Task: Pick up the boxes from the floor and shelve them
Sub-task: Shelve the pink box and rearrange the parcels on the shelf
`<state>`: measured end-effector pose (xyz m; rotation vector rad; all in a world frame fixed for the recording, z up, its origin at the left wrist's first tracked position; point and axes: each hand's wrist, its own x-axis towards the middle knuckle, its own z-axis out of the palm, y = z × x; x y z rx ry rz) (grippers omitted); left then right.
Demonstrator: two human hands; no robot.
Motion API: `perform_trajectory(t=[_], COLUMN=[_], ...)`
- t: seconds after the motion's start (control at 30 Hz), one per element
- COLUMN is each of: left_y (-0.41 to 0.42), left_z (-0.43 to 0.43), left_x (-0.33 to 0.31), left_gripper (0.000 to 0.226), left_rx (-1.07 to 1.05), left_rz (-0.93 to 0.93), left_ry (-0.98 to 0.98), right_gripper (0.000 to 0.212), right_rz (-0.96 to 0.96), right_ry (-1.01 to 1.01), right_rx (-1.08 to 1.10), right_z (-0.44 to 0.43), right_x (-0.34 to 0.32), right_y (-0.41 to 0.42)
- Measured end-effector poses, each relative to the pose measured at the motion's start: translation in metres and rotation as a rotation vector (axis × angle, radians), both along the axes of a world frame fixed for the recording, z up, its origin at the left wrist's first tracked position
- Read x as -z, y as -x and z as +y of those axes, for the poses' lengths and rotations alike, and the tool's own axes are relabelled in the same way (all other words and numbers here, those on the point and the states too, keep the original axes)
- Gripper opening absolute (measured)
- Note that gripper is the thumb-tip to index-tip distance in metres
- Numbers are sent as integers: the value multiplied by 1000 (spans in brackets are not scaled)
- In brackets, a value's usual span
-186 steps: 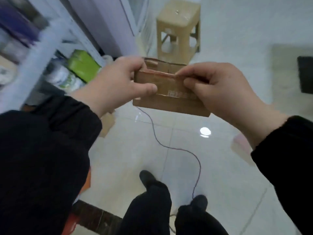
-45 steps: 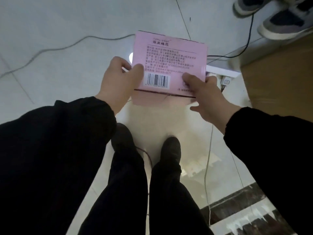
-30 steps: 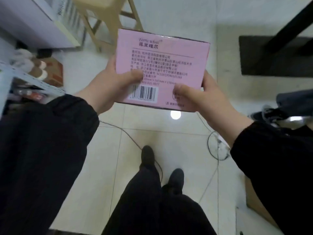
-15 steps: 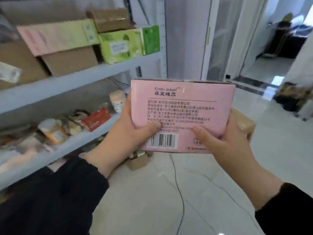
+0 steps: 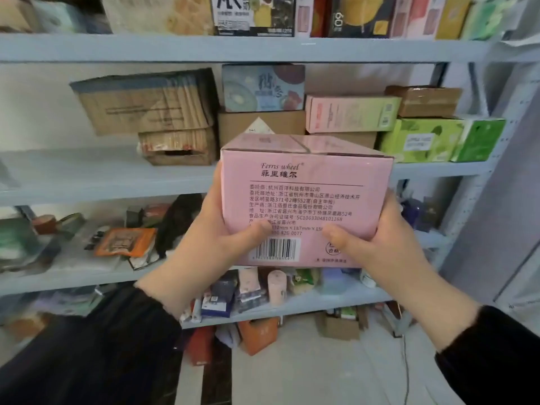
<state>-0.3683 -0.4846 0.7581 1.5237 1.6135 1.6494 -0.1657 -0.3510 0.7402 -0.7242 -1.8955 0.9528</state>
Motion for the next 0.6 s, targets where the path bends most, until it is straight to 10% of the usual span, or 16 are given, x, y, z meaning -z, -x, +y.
perform_trajectory(t=[0.6], left_y=[144], left_z=[-26], left_x=[5], left_gripper=[72], left_rx=[-600], left_rz=[197], left_ry=[-3], right_gripper=[76], right_rz=[-16], right_ry=[90], right_rx=[-636], right_z=[85], right_x=[-17], right_y=[236])
